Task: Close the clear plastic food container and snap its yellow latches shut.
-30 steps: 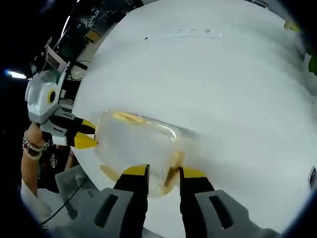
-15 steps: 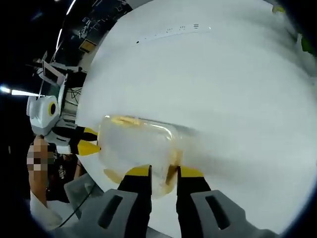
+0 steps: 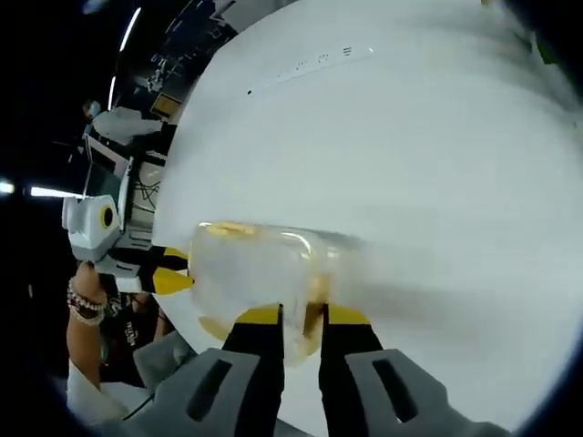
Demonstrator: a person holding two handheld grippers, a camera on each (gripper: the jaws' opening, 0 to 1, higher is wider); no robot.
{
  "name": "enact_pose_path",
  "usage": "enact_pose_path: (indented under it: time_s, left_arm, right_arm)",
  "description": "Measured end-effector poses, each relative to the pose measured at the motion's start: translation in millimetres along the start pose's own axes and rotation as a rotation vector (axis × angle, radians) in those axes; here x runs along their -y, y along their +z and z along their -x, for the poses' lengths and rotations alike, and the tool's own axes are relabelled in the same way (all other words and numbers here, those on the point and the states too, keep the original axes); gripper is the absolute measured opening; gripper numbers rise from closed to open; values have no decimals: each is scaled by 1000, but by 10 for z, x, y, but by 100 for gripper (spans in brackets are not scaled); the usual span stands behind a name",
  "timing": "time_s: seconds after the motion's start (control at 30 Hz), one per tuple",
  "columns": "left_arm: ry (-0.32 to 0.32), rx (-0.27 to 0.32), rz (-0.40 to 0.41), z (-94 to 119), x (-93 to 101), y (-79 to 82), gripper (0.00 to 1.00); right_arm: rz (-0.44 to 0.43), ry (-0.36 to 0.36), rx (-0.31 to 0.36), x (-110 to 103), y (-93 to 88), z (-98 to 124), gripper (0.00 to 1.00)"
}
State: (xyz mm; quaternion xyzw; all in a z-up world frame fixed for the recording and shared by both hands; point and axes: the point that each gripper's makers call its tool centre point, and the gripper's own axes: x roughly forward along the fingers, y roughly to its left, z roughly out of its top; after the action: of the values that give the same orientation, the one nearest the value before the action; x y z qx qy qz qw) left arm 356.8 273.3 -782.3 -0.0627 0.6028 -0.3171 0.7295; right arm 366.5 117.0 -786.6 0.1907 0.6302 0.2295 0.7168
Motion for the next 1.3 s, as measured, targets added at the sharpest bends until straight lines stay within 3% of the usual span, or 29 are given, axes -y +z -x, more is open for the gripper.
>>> enact_pose_path:
  time_s: [0.13, 0.27, 0.37, 0.53, 0.6, 0.67, 0.73, 0.8, 0.87, 0.9, 1.0, 1.17, 1.3]
  left_arm:
    - [-4, 16, 2, -16, -9, -3, 12]
    - [5, 2, -42, -21, 0, 7, 12]
    - [-5, 11, -29, -14, -19, 2, 13]
    - [8, 24, -88, -1, -17, 24, 14]
    - [20, 43, -139, 10, -16, 40, 14]
    - [25, 51, -139, 17, -10, 31, 14]
    - [39, 86, -189, 45, -18, 66, 14]
    - [26, 114, -180, 104, 28, 88, 15]
    - [23, 214, -203, 189, 74, 232, 13]
    - [14, 265, -222, 241, 114, 296, 12]
    - [3, 344, -239, 325, 182, 386, 11]
    - [52, 393, -383, 366, 248, 435, 11]
    - [26, 382, -402, 320, 345, 383, 12]
  right_arm:
    - [3, -8, 21, -9, 29, -37, 8]
    - [103, -39, 27, -35, 34, -45, 10]
    - [141, -47, 24, -59, 11, -38, 11]
    - [292, -93, 31, -82, 5, -15, 13]
    - [380, -117, 33, -106, -10, -4, 15]
    - [465, -131, 26, -117, -26, 11, 15]
    - [500, -151, 14, -126, -60, 28, 15]
    - [543, -166, 11, -140, -70, 48, 14]
    - [574, -168, 28, -161, 38, 92, 14]
    - [597, -138, 68, -244, 85, 122, 12]
    - [586, -70, 108, -433, 115, 188, 11]
    - [656, -34, 150, -576, 242, 211, 10]
    - [694, -13, 145, -620, 246, 173, 7]
